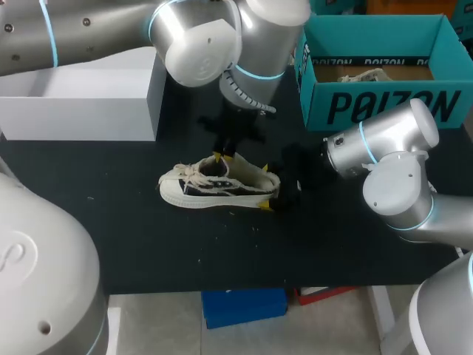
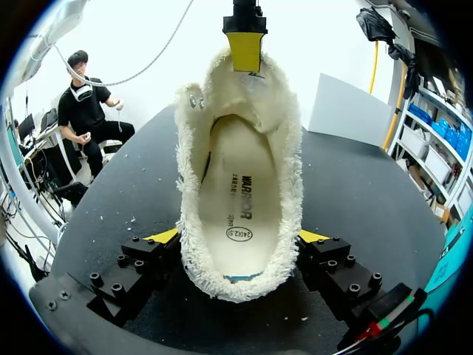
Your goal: Take the shoe out of the shoebox, open the shoe tongue, remove and reinsert the insole, then place the shoe into the shoebox
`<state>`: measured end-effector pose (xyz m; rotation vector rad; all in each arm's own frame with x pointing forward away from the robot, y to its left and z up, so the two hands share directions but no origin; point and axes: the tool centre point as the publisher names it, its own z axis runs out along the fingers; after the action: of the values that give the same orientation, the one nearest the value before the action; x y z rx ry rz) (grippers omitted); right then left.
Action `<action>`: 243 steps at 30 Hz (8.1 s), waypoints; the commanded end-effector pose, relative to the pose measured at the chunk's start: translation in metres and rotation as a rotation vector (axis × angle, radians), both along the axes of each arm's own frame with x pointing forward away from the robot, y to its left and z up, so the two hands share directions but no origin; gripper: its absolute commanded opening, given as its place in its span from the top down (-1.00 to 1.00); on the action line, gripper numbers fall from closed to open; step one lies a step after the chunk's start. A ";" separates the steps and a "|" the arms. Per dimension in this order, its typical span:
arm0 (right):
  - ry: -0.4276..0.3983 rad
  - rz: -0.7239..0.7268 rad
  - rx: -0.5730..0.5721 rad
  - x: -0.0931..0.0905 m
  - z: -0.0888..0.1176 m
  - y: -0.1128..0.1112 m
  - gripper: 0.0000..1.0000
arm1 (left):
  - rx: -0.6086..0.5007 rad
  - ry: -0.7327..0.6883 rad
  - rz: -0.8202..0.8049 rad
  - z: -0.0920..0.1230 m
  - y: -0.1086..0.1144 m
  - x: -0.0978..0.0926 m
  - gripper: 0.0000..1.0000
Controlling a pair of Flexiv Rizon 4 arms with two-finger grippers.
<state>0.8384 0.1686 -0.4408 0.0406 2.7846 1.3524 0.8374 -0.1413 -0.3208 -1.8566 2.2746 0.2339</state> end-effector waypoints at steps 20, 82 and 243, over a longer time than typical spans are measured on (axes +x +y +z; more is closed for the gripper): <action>0.000 -0.001 -0.001 0.000 -0.001 0.002 1.00 | -0.293 -0.101 0.058 0.006 0.050 -0.018 1.00; 0.000 -0.001 -0.001 0.000 -0.001 0.002 1.00 | -0.525 0.509 -1.339 0.017 -0.014 -0.002 1.00; 0.000 -0.001 -0.001 0.000 -0.001 0.002 1.00 | -0.146 0.281 -1.260 -0.120 -0.001 -0.033 0.21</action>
<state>0.8368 0.1708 -0.4396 0.0384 2.7807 1.3539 0.8087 -0.1470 -0.4177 -0.1443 3.2258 0.0907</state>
